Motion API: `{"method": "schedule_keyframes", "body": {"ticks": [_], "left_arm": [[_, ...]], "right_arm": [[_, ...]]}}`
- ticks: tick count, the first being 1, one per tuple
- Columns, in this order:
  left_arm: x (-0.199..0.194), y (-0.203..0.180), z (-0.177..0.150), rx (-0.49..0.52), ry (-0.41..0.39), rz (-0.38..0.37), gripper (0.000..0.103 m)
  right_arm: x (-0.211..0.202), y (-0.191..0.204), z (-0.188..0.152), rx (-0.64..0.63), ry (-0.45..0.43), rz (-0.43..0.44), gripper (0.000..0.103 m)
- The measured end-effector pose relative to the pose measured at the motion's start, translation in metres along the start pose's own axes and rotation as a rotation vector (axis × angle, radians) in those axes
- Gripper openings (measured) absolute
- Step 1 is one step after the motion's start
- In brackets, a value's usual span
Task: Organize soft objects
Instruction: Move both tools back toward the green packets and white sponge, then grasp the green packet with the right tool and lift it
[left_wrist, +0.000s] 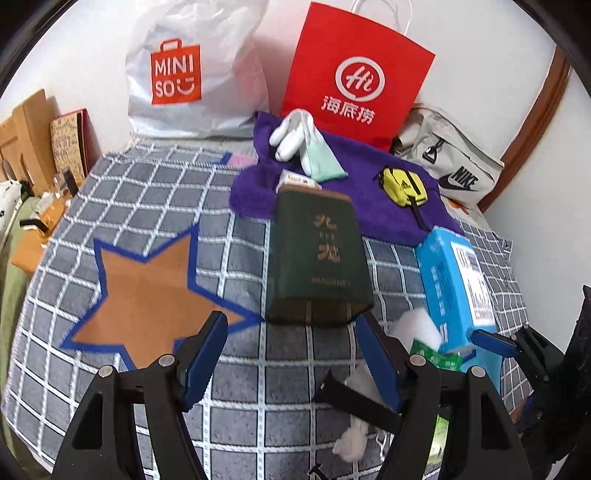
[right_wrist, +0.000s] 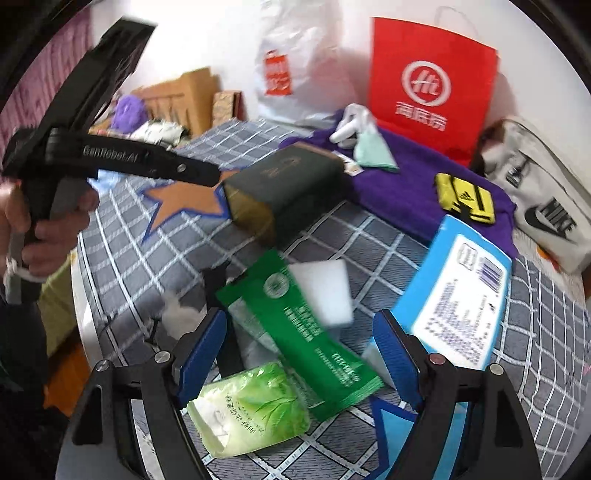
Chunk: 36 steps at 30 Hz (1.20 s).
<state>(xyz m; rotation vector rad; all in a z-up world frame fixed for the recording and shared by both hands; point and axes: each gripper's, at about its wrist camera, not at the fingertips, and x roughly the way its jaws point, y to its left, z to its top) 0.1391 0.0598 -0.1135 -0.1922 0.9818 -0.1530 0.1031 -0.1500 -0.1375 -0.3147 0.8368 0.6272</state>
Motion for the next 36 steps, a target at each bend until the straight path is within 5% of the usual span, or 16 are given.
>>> {"method": "schedule_keyframes", "body": {"ticks": [9,11,13,18,28,36], "left_arm": [[0.002,0.009,-0.009,-0.009,0.006,-0.029,0.070],[0.002,0.010,-0.010,-0.009,0.007,-0.033,0.070],[0.004,0.011,-0.011,-0.006,0.013,-0.038,0.070],[0.007,0.012,-0.012,-0.010,0.023,-0.040,0.070],[0.000,0.008,-0.023,0.008,0.031,-0.027,0.070],[-0.002,-0.008,-0.048,0.038,0.056,-0.023,0.070]], "right_arm": [[0.031,0.015,-0.005,-0.141,0.111,-0.081,0.081],[0.032,0.017,-0.006,-0.166,0.113,-0.095,0.072],[0.034,0.016,-0.006,-0.163,0.130,-0.091,0.048],[0.025,0.002,0.001,-0.074,0.078,-0.066,0.036],[-0.009,-0.023,0.012,0.134,-0.070,-0.037,0.035],[-0.040,-0.030,-0.010,0.243,-0.089,-0.044,0.035]]}}
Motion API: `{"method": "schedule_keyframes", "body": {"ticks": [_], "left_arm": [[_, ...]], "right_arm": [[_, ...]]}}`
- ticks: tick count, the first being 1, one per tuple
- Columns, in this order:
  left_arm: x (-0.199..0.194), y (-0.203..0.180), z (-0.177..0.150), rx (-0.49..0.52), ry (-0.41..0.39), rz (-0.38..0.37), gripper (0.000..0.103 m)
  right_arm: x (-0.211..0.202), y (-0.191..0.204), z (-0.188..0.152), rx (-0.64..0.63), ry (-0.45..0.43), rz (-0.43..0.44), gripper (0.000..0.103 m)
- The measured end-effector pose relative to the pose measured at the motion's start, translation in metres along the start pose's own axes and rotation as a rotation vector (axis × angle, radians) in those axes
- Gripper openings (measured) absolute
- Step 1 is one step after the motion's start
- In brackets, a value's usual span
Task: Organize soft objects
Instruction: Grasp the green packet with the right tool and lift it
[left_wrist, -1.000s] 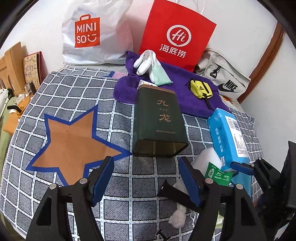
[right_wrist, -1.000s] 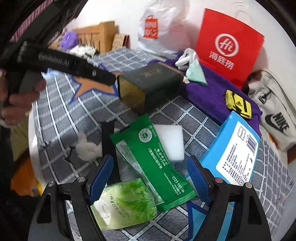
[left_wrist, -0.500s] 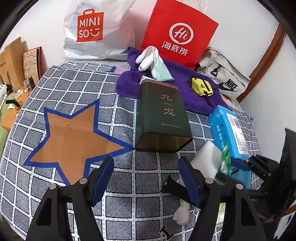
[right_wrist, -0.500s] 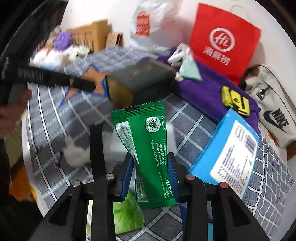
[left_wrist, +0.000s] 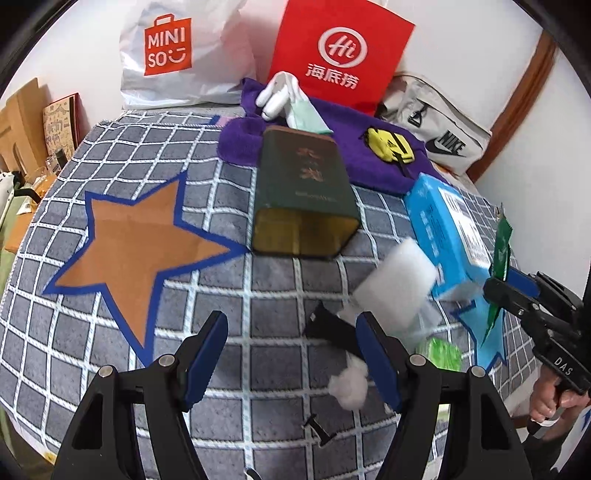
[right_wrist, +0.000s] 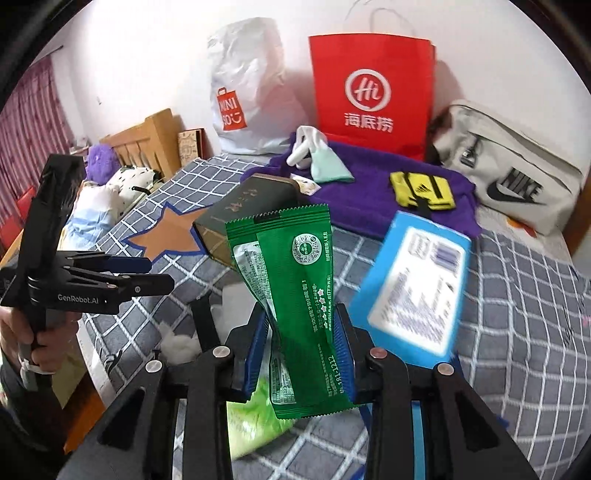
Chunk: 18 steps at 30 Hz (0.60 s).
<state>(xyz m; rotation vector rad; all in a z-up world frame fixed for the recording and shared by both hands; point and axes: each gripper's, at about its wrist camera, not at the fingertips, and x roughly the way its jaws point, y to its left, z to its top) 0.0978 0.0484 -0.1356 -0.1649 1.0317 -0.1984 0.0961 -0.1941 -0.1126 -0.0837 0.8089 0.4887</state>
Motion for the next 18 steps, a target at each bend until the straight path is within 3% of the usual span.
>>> {"method": "schedule_keyframes", "body": {"ticks": [11,18], "left_arm": [[-0.004,-0.024,-0.023,0.057,0.003,0.011,0.070],[-0.002,-0.030,-0.031,0.071,0.013,0.055,0.070]], "right_arm": [[-0.020,-0.024,-0.053,0.062,0.074,-0.048,0.035],[-0.002,-0.044,-0.082,0.115,0.184,-0.093,0.035]]}}
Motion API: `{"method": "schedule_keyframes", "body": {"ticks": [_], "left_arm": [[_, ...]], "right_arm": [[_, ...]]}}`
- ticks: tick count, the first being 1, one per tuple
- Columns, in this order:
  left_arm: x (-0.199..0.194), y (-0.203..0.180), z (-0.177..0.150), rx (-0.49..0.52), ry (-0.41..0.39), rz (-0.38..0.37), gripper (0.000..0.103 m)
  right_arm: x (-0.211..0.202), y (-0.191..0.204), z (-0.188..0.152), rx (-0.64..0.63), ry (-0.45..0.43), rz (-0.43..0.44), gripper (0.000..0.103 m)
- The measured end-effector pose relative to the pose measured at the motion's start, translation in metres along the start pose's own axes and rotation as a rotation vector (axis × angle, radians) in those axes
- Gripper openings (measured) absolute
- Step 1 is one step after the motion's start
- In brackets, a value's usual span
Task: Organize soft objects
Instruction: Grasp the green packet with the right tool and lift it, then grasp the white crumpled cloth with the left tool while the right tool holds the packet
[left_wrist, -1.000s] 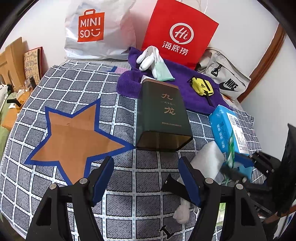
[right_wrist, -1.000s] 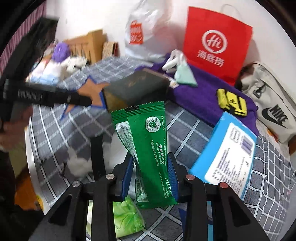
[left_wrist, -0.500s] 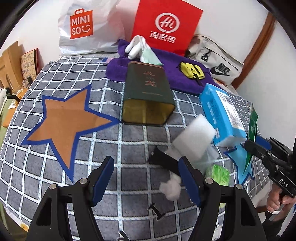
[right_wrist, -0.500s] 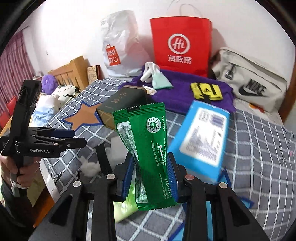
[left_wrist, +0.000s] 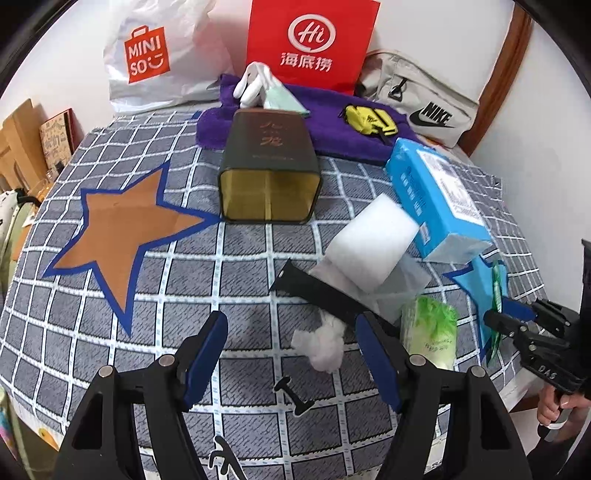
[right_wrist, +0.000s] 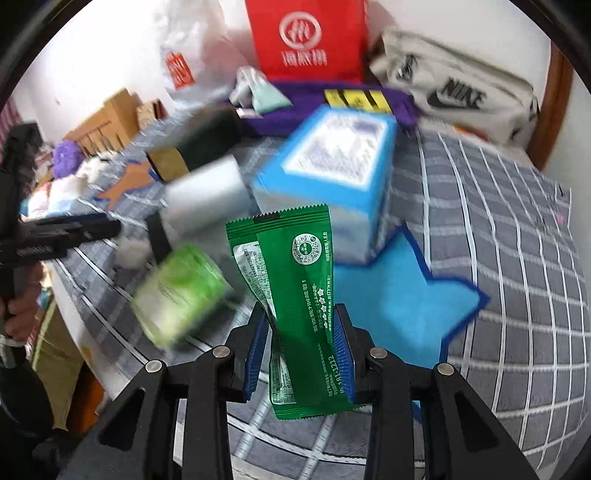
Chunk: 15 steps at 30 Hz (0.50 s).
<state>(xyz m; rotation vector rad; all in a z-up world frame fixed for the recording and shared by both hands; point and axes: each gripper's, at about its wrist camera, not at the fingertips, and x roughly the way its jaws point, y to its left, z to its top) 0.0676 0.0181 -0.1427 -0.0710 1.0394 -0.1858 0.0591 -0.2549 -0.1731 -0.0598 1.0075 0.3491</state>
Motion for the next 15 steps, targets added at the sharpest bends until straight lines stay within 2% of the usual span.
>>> {"method": "schedule_keyframes", "body": {"ticks": [7,10,15], "left_arm": [[0.003,0.001,-0.007,0.003,0.017,0.012,0.070],[0.008,-0.001,-0.009,0.014,0.025,-0.001,0.070],[0.016,-0.011,-0.012,0.059,0.028,-0.010,0.070]], "right_arm": [[0.015,0.000,-0.005,-0.020,0.018,-0.028,0.038],[0.015,-0.001,-0.008,-0.036,0.029,-0.026,0.049],[0.017,0.005,-0.012,-0.074,0.004,-0.056,0.047]]}}
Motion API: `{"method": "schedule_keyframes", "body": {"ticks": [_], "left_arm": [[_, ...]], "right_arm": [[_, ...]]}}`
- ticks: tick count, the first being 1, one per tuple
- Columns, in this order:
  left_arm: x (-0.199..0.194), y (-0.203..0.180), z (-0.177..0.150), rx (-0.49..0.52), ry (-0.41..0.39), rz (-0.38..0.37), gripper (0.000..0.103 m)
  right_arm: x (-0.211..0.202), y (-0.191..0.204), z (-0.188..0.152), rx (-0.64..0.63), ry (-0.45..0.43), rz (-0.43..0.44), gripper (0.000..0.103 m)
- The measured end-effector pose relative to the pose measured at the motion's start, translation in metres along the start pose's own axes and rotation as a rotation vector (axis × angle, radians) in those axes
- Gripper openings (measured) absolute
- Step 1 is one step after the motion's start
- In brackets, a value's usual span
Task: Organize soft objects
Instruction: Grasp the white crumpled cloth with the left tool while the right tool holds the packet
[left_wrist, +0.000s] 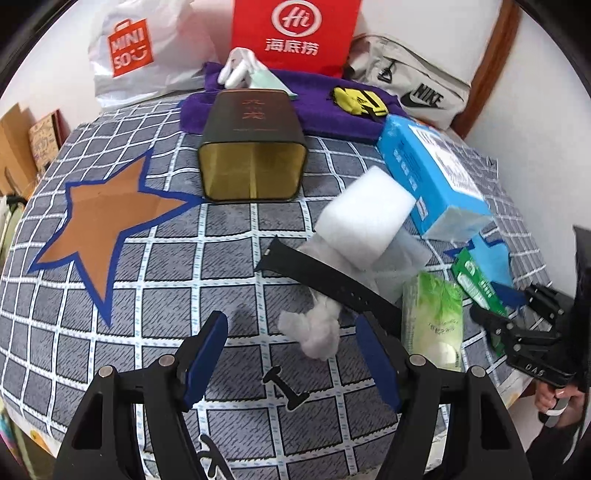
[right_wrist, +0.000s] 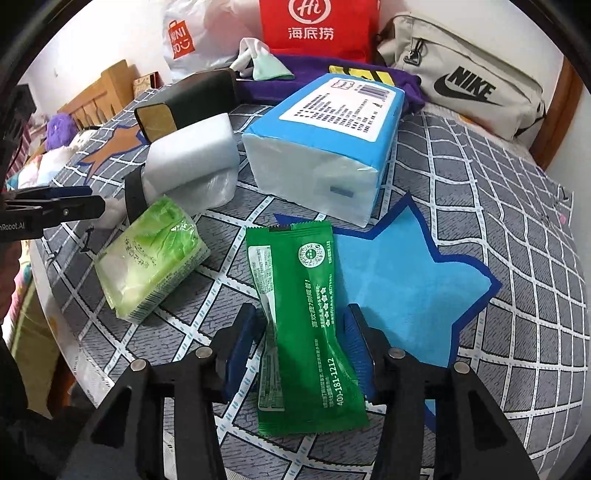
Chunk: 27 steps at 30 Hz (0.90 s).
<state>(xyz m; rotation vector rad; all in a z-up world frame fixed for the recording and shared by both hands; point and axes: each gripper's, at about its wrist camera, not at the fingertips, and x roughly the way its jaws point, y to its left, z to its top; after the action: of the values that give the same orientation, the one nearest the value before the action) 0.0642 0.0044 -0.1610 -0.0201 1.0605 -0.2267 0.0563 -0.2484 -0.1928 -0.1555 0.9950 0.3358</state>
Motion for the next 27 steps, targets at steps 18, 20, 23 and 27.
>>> {"method": "schedule_keyframes", "body": {"ticks": [18,20,23,27], "left_arm": [[-0.004,0.006,0.006,0.010,-0.039,0.020,0.019],[-0.010,0.009,0.007,-0.002,-0.054,0.019,0.019],[-0.020,0.015,0.008,-0.018,-0.078,0.021,0.019],[-0.031,0.021,0.011,-0.042,-0.111,0.017,0.019]], "right_arm": [[-0.007,0.002,0.010,0.031,-0.034,0.005,0.029],[-0.013,0.003,0.011,0.034,-0.046,0.006,0.029],[-0.020,0.006,0.013,0.031,-0.061,0.003,0.029],[-0.031,0.009,0.014,0.025,-0.085,0.002,0.029]]}}
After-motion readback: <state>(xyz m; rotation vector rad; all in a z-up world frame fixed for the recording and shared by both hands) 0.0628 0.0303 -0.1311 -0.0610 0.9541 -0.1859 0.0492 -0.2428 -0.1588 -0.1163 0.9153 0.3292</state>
